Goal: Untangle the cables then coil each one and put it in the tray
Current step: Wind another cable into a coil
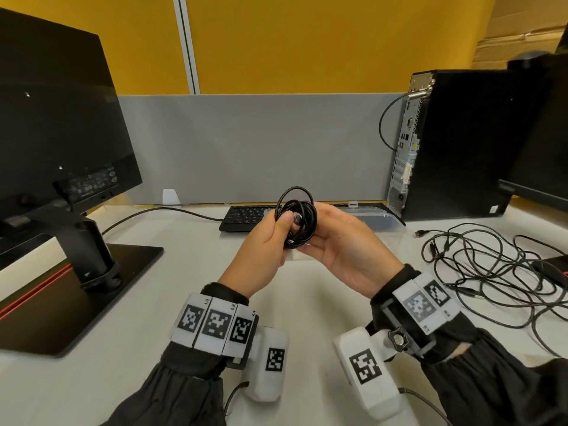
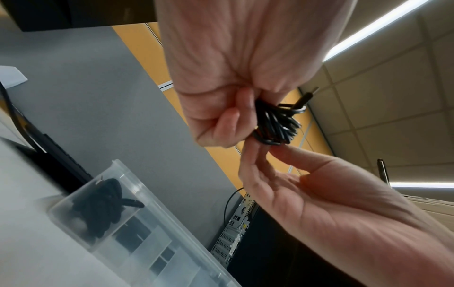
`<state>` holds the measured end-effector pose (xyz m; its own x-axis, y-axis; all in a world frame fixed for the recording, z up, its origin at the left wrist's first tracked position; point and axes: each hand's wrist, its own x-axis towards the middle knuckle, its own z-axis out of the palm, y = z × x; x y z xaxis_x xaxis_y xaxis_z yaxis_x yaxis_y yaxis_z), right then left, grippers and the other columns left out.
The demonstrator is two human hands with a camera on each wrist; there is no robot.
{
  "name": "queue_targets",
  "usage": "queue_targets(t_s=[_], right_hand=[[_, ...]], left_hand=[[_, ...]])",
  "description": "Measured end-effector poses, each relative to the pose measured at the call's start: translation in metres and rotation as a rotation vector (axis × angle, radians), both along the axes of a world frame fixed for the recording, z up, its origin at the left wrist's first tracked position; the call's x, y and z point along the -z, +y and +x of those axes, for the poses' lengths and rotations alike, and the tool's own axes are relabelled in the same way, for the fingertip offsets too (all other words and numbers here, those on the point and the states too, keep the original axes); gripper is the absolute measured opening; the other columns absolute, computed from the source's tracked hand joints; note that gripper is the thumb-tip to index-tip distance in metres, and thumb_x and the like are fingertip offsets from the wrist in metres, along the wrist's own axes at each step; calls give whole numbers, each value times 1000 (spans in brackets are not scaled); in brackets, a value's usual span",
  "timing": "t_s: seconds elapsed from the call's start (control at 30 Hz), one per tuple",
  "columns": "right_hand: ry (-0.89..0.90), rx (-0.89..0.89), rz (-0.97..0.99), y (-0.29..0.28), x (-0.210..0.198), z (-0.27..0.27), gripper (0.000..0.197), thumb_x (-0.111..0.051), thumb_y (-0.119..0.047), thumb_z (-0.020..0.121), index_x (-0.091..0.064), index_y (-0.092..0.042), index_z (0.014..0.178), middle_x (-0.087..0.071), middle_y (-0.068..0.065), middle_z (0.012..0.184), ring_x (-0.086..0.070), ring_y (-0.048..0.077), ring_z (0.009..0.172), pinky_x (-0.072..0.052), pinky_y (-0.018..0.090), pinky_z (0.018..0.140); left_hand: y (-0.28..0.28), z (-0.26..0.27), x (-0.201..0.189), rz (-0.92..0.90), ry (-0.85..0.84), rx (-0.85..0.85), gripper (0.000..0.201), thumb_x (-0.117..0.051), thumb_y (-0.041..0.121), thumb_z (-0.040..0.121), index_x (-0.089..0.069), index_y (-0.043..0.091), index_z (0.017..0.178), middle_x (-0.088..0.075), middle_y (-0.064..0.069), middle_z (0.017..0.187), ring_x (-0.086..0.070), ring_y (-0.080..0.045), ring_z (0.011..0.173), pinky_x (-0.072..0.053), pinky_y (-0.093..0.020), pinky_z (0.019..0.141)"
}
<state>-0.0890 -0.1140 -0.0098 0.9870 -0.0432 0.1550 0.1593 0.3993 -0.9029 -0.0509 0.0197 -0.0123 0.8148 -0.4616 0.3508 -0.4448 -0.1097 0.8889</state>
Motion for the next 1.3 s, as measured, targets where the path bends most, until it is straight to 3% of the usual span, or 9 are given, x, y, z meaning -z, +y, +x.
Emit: queue_targets(t_s=[0.1,0.2,0.43,0.77,0.9,0.97,1.07,1.17,1.3], right_hand=[[-20,-53,-58,-1,-5,-8,31,-57,-33,88,-46,-22,115,-70,7,91,-66,20,84,-52,34,80],[-88,-41,-236,-1,-4,-11,49,-68,-8,78,-43,-29,113,-71,1,84,-66,19,84,-50,31,78],[-235,288,-389,8,-6,-9,11,-64,-18,87,-65,-24,96,-69,4,89,-66,14,82,-54,32,74],[-704,804,-825,-7,-27,-26,5,-70,-16,83,-65,-18,81,-65,-10,77,-63,6,71,-52,18,68],[-514,638,-1087,-20,-28,-30,11,-67,-16,85,-60,-21,78,-62,-12,73,-60,7,71,-49,14,65],[-362,471,-1289,-24,-23,-27,5,-57,-15,92,-59,-20,92,-61,-5,71,-57,10,70,-48,22,68],[-292,342,-1524,-18,-11,-20,36,-35,-1,95,-54,-22,119,-58,-2,84,-50,13,76,-43,27,72],[-350,365,-1523,-6,-8,-21,26,-31,-8,97,-52,-19,108,-55,-5,91,-50,13,85,-41,32,78],[-489,326,-1426,-2,-18,-27,25,-33,-29,101,-50,-17,87,-45,-15,66,-46,0,66,-34,15,62]], left_hand=[[-1,1,0,4,-10,-31,27,-31,27,101,-49,19,82,-40,7,61,-38,-2,47,-30,-21,53],[-2,1,1,41,-23,-34,28,-30,29,101,-49,21,81,-44,7,66,-41,-5,58,-32,-24,58],[-8,-4,0,18,-12,31,30,-29,30,101,-52,11,99,-44,-2,69,-36,-8,53,-32,-25,53],[8,17,1,46,-112,-197,21,-35,31,100,-49,16,93,-50,6,77,-44,-4,66,-36,-17,58],[11,18,1,25,-191,-274,15,-34,26,100,-44,14,101,-48,6,79,-45,-5,69,-36,-6,56],[11,19,1,20,-203,-285,14,-34,25,100,-43,14,102,-48,6,80,-45,-4,71,-37,-5,58],[7,18,3,40,-224,-277,14,-34,23,100,-43,13,101,-49,8,83,-48,-2,75,-38,-4,59],[4,17,4,63,-258,-279,14,-34,23,100,-43,12,99,-49,10,81,-48,-2,74,-38,-5,60],[5,15,3,98,-272,-276,16,-34,25,100,-43,12,98,-49,8,81,-48,-3,73,-38,-7,58]])
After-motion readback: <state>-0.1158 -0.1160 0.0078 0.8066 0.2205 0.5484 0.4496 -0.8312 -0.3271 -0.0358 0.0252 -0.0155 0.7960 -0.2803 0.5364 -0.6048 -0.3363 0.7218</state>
